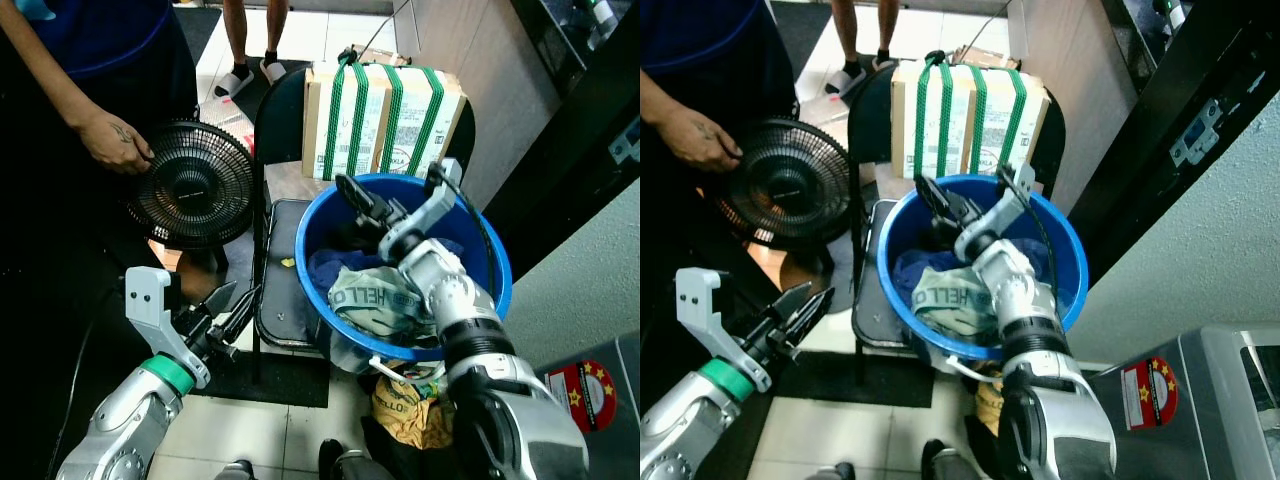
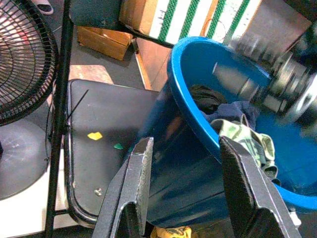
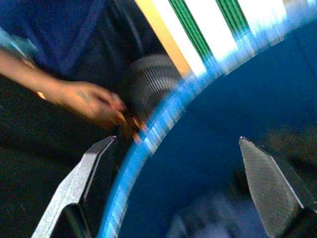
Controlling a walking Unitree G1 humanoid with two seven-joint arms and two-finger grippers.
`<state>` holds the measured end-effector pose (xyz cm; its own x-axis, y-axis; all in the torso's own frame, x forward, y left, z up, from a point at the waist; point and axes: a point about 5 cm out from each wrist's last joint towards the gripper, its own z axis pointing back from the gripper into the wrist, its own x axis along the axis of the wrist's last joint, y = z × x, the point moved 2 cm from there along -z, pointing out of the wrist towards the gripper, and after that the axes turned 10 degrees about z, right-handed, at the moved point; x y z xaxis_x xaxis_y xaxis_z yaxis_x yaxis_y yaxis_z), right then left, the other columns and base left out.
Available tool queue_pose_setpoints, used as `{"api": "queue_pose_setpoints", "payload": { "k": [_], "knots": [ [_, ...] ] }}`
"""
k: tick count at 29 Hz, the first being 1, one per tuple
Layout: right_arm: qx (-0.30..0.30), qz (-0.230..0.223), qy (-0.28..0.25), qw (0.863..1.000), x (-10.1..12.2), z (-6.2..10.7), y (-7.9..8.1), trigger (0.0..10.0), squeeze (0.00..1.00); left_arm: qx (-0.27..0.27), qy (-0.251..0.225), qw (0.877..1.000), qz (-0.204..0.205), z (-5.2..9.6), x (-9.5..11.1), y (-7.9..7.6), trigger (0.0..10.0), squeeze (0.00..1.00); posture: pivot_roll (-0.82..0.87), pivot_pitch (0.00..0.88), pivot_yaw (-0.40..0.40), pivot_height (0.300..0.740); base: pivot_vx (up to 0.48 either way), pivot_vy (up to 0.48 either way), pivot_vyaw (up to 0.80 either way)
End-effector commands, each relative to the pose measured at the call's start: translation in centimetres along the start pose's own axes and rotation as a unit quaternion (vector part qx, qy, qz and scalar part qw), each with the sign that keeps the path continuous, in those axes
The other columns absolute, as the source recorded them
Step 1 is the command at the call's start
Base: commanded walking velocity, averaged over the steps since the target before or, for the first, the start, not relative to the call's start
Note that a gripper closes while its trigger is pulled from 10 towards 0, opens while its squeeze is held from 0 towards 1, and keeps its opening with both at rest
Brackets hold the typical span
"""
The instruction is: Clothes washing
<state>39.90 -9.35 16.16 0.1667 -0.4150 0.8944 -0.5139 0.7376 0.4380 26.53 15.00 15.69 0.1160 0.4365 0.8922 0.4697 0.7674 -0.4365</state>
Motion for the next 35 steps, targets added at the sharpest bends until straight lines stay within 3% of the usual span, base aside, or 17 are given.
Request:
{"api": "queue_pose_setpoints", "payload": {
  "k": [1,4,6,9,17,18,20,25,29,31,35],
  "knots": [
    [0.002,0.021,0.042,0.999,-2.1,0.4,0.2,10.0,0.00,-0.004,0.016,1.000,0.009,0.3,-0.6,0.1,10.0,0.00,0.09,0.222,0.048,0.740,0.000,0.000,0.00],
    [-0.007,0.096,0.065,0.993,-4.0,1.2,0.2,10.0,0.00,-0.006,0.018,1.000,0.006,0.2,-0.5,0.0,10.0,0.00,0.09,0.217,0.052,0.740,0.000,0.000,0.00],
    [-0.009,0.104,0.048,0.993,-3.8,1.3,0.4,10.0,0.00,-0.007,0.018,1.000,0.005,0.2,-0.5,0.0,10.0,0.00,0.09,0.217,0.052,0.740,0.000,0.000,0.00],
    [-0.012,0.162,-0.013,0.987,-2.4,1.5,1.0,10.0,0.00,-0.008,0.018,1.000,0.003,0.3,-0.5,0.1,10.0,0.00,0.09,0.214,0.055,0.740,0.000,0.000,0.00],
    [0.014,0.200,-0.039,0.979,-2.0,1.6,2.2,10.0,0.00,-0.010,0.018,1.000,0.003,0.3,-0.4,0.1,10.0,0.00,0.09,0.214,0.055,0.740,0.000,0.000,0.00],
    [0.034,0.214,-0.046,0.975,-2.1,1.6,3.1,10.0,0.00,-0.010,0.018,1.000,0.003,0.3,-0.4,0.1,10.0,0.00,0.09,0.214,0.055,0.740,0.000,0.000,0.00],
    [0.034,0.214,-0.046,0.975,-2.1,1.6,3.1,10.0,0.00,-0.010,0.018,1.000,0.003,0.3,-0.4,0.1,10.0,0.00,0.09,0.214,0.055,0.740,0.000,0.000,0.00],
    [0.063,0.255,-0.073,0.962,-2.3,1.7,5.2,10.0,0.00,-0.013,0.018,1.000,0.003,0.3,-0.4,0.0,10.0,0.00,0.10,0.213,0.051,0.740,0.000,0.000,0.00],
    [0.000,0.240,-0.074,0.968,-1.8,1.4,3.8,10.0,0.00,-0.014,0.020,1.000,0.003,0.3,-0.4,0.0,10.0,0.00,0.10,0.217,0.050,0.740,0.000,0.000,0.00],
    [-0.042,0.210,-0.082,0.973,-0.8,1.6,2.2,10.0,0.00,-0.015,0.020,1.000,0.001,0.4,-0.4,0.0,10.0,0.00,0.10,0.217,0.050,0.740,0.000,0.000,0.00],
    [-0.079,0.213,-0.082,0.971,0.0,2.1,0.4,10.0,0.00,-0.015,0.020,1.000,-0.001,0.4,-0.3,0.0,10.0,0.00,0.10,0.217,0.050,0.740,0.000,0.000,0.00]
  ]
}}
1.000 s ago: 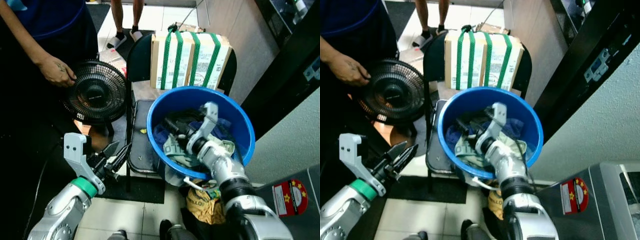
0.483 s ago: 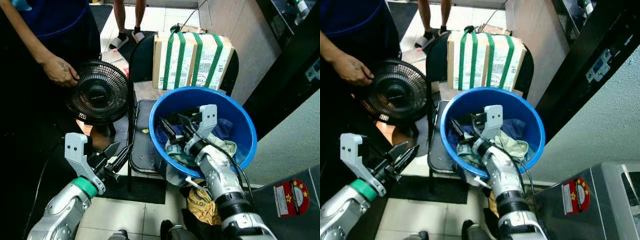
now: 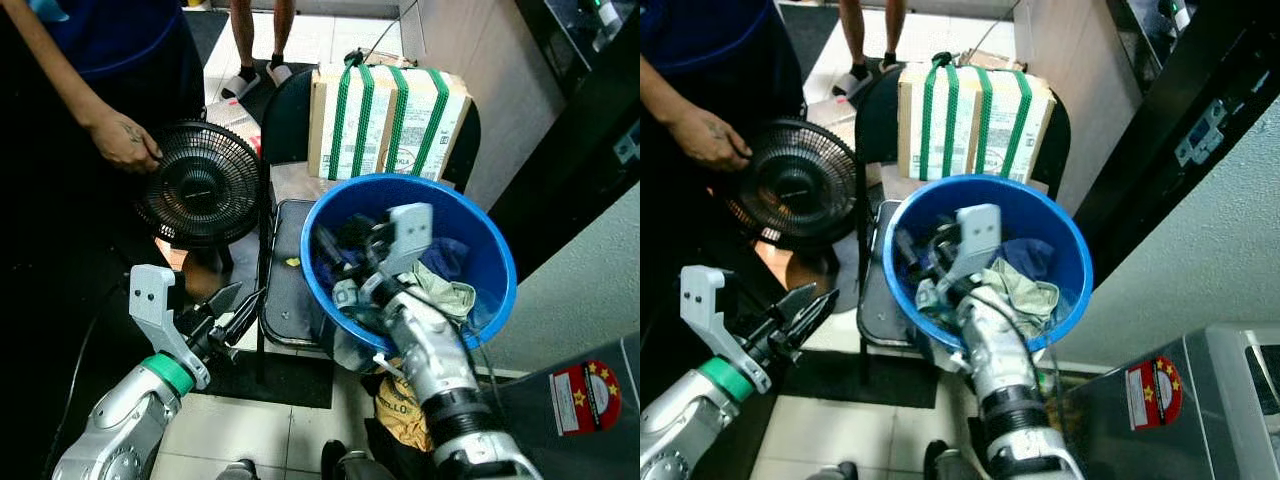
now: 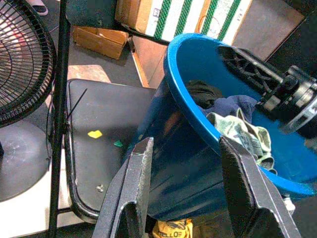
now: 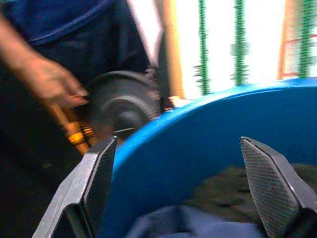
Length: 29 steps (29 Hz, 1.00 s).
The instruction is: Clothes washing
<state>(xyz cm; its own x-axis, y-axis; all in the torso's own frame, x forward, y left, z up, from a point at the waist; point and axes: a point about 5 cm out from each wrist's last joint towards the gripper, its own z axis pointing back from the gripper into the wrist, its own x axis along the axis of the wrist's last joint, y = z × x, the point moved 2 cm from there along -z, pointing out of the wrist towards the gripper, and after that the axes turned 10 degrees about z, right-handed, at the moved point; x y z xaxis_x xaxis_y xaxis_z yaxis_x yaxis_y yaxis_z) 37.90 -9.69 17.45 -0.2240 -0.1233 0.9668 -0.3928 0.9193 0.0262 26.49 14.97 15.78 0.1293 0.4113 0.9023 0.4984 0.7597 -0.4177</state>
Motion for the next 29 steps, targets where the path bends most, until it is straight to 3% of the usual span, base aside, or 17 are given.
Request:
{"api": "queue_pose_setpoints", "payload": {
  "k": [1,5,9,16,24,25,26,29],
  "knots": [
    [-0.015,-0.010,0.023,1.000,-1.2,0.5,-0.5,10.0,0.00,0.000,0.007,1.000,0.008,0.3,-0.4,0.1,10.0,0.00,0.10,0.217,0.050,0.740,0.000,0.000,0.00],
    [-0.042,0.012,0.030,0.999,-1.4,1.3,-2.6,10.0,0.00,0.000,0.006,1.000,0.007,0.3,-0.4,0.1,10.0,0.00,0.10,0.213,0.052,0.740,0.000,0.000,0.00],
    [-0.054,-0.010,0.068,0.996,-2.6,2.3,-3.6,10.0,0.00,-0.002,0.007,1.000,0.007,0.2,-0.4,0.1,10.0,0.00,0.10,0.213,0.052,0.740,0.000,0.000,0.00],
    [-0.014,-0.016,0.102,0.995,-3.8,3.1,-2.2,10.0,0.00,-0.006,0.009,1.000,0.008,0.1,-0.4,0.0,10.0,0.00,0.10,0.213,0.052,0.740,0.000,0.000,0.00],
    [-0.014,-0.016,0.102,0.995,-3.8,3.1,-2.2,10.0,0.00,-0.006,0.009,1.000,0.008,0.1,-0.4,0.0,10.0,0.00,0.10,0.213,0.052,0.740,0.000,0.000,0.00],
    [-0.004,-0.015,0.103,0.995,-3.9,3.2,-1.7,10.0,0.00,-0.007,0.010,1.000,0.009,0.1,-0.4,0.0,10.0,0.00,0.10,0.213,0.052,0.740,0.000,0.000,0.00],
    [0.033,-0.006,0.108,0.994,-4.3,3.6,-0.2,10.0,0.00,-0.009,0.012,1.000,0.010,0.0,-0.4,0.0,10.0,0.00,0.09,0.203,0.056,0.740,0.000,0.000,0.00],
    [0.064,0.002,0.110,0.992,-4.6,3.9,1.1,10.0,0.00,-0.011,0.013,1.000,0.011,0.0,-0.5,0.0,10.0,0.00,0.09,0.203,0.056,0.740,0.000,0.000,0.00]
  ]
}}
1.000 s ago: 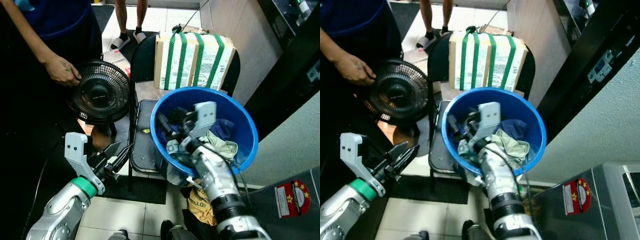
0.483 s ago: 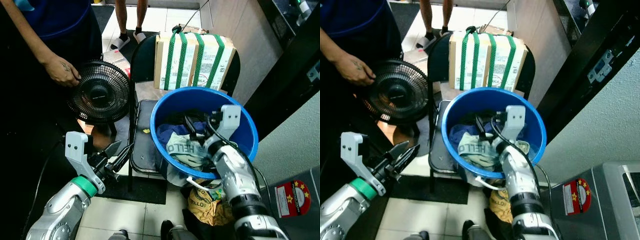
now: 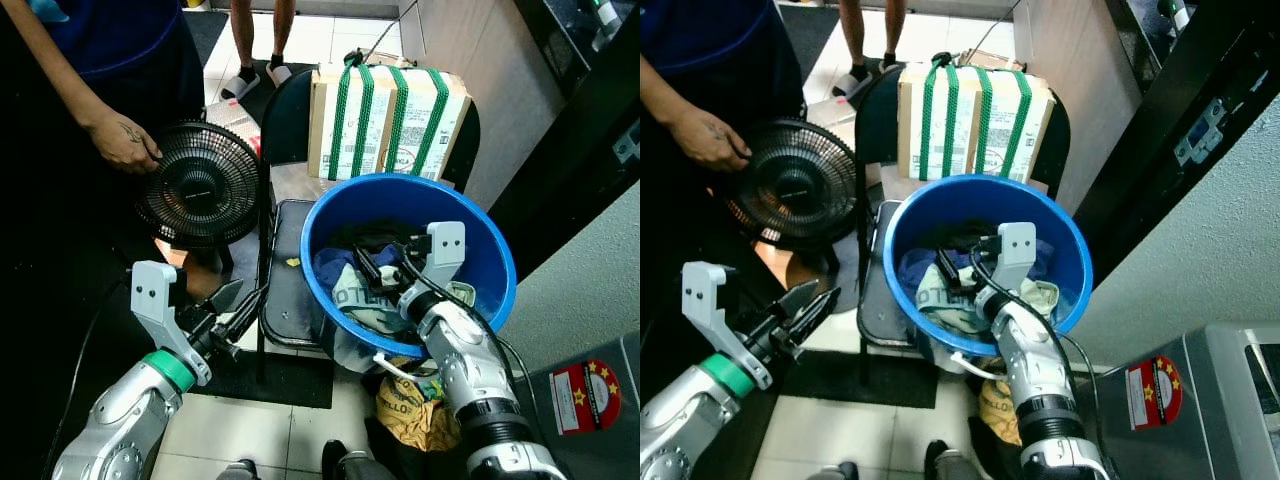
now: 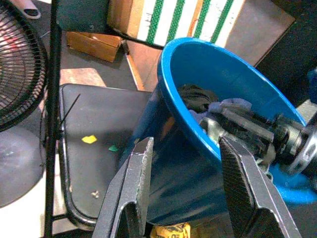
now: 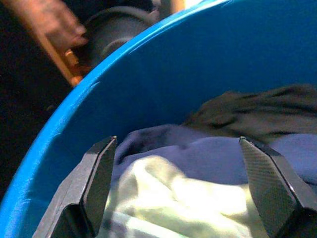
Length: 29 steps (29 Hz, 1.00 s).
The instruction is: Clothes washing
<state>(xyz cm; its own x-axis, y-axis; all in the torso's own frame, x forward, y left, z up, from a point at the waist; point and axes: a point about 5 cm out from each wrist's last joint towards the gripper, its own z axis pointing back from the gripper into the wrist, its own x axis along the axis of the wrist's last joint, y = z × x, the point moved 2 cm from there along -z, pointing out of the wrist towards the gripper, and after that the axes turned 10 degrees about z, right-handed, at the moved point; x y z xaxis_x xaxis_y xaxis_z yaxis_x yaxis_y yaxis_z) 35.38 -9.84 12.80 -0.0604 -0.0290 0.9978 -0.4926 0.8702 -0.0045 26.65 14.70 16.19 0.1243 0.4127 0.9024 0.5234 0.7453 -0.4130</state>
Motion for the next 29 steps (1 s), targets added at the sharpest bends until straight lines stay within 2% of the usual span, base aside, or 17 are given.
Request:
{"api": "queue_pose_setpoints", "payload": {
  "k": [1,3,5,20,22,24,25,26,27,29],
  "knots": [
    [0.030,0.003,0.016,0.999,-1.0,0.3,1.5,10.0,0.00,0.003,0.016,1.000,0.013,0.4,-0.8,0.2,10.0,0.00,0.09,0.203,0.056,0.740,0.000,0.000,0.00],
    [0.060,0.014,0.015,0.998,-1.2,0.5,2.9,10.0,0.00,0.001,0.016,1.000,0.014,0.4,-0.8,0.2,10.0,0.00,0.09,0.202,0.054,0.740,0.000,0.000,0.00],
    [0.073,0.018,0.015,0.997,-1.3,0.5,3.4,10.0,0.00,0.001,0.016,1.000,0.015,0.4,-0.8,0.2,10.0,0.00,0.09,0.202,0.054,0.740,0.000,0.000,0.00],
    [0.093,0.035,0.009,0.995,-0.9,1.0,4.7,10.0,0.00,-0.004,0.018,1.000,0.015,0.3,-0.8,0.1,10.0,0.00,0.09,0.201,0.056,0.740,0.000,0.000,0.00],
    [0.063,-0.009,-0.012,0.998,0.0,0.7,4.1,10.0,0.00,-0.006,0.019,1.000,0.015,0.3,-0.8,0.1,10.0,0.00,0.09,0.197,0.057,0.740,0.000,0.000,0.00],
    [0.054,-0.025,-0.019,0.998,0.3,0.6,3.9,10.0,0.00,-0.006,0.019,1.000,0.015,0.3,-0.8,0.1,10.0,0.00,0.09,0.197,0.057,0.740,0.000,0.000,0.00],
    [0.022,-0.078,-0.044,0.996,1.3,0.2,3.0,10.0,0.00,-0.007,0.020,1.000,0.015,0.3,-0.8,0.1,10.0,0.00,0.09,0.197,0.057,0.740,0.000,0.000,0.00],
    [0.008,-0.096,-0.056,0.994,1.9,-0.2,2.5,10.0,0.00,-0.007,0.020,1.000,0.015,0.4,-0.8,0.1,10.0,0.00,0.09,0.193,0.059,0.740,0.000,0.000,0.00],
    [0.008,-0.096,-0.056,0.994,1.9,-0.2,2.5,10.0,0.00,-0.007,0.020,1.000,0.015,0.4,-0.8,0.1,10.0,0.00,0.09,0.193,0.059,0.740,0.000,0.000,0.00],
    [-0.016,-0.120,-0.078,0.990,3.2,-1.2,1.5,10.0,0.00,-0.008,0.021,1.000,0.014,0.4,-0.8,0.1,10.0,0.00,0.09,0.194,0.061,0.740,0.000,0.000,0.00]
  ]
}}
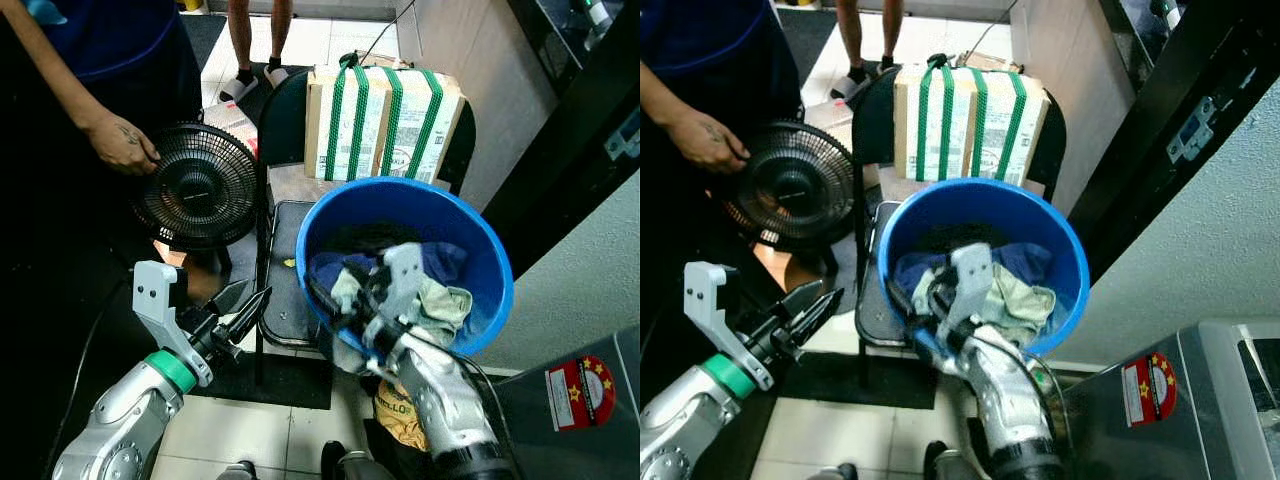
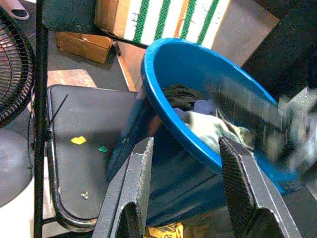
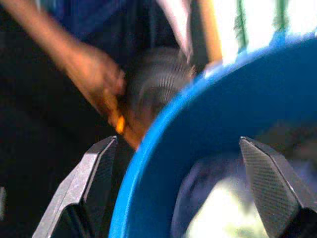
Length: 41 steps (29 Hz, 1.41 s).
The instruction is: Clothes washing
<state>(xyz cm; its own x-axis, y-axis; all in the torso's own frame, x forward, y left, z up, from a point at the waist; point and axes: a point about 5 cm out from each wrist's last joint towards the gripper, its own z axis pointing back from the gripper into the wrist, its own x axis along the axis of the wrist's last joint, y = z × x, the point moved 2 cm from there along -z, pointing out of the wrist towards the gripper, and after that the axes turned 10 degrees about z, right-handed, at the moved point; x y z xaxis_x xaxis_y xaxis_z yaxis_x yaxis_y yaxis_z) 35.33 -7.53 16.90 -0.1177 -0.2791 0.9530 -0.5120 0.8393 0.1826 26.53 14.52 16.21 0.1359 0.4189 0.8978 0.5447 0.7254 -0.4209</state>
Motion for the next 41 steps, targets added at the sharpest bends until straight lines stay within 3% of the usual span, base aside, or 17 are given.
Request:
{"api": "queue_pose_setpoints", "payload": {
  "k": [1,4,8,13,18,33,36,41],
  "knots": [
    [-0.023,-0.023,0.006,0.999,-0.3,-0.1,-0.7,10.0,0.00,0.005,0.018,1.000,0.008,0.4,-0.7,0.4,10.0,0.00,0.09,0.194,0.061,0.740,0.000,0.000,0.00],
    [-0.023,-0.015,0.005,1.000,0.1,-1.0,-0.8,10.0,0.00,0.004,0.019,1.000,0.008,0.4,-0.7,0.4,10.0,0.00,0.09,0.198,0.063,0.740,0.000,0.000,0.00],
    [-0.032,0.011,0.007,0.999,1.0,-3.3,-1.2,10.0,0.00,-0.001,0.025,1.000,0.005,0.5,-0.5,0.2,10.0,0.00,0.10,0.234,0.063,0.740,0.000,0.000,0.00],
    [-0.039,-0.017,0.033,0.999,0.6,-4.7,-1.6,10.0,0.00,-0.007,0.035,0.999,0.006,0.8,-0.4,0.0,10.0,0.00,0.11,0.277,0.062,0.740,0.000,0.000,0.00],
    [-0.022,-0.019,0.058,0.998,0.5,-6.0,-0.9,10.0,0.00,-0.010,0.046,0.999,0.010,1.4,-0.1,-0.3,10.0,0.00,0.12,0.321,0.060,0.740,0.000,0.000,0.00],
    [0.026,0.025,0.061,0.997,0.3,-6.6,0.9,10.0,0.00,-0.013,0.059,0.998,0.015,2.3,-0.1,-0.6,10.0,0.00,0.13,0.345,0.043,0.740,0.000,0.000,0.00],
    [0.002,-0.018,0.021,1.000,1.3,-6.4,-0.2,10.0,0.00,-0.017,0.063,0.998,0.018,2.3,0.0,-0.8,10.0,0.00,0.13,0.340,0.047,0.740,0.000,0.000,0.00],
    [-0.017,-0.013,0.023,0.999,0.8,-5.5,-1.6,10.0,0.00,-0.020,0.065,0.997,0.019,2.2,0.0,-0.9,10.0,0.00,0.13,0.340,0.047,0.740,0.000,0.000,0.00]
  ]
}}
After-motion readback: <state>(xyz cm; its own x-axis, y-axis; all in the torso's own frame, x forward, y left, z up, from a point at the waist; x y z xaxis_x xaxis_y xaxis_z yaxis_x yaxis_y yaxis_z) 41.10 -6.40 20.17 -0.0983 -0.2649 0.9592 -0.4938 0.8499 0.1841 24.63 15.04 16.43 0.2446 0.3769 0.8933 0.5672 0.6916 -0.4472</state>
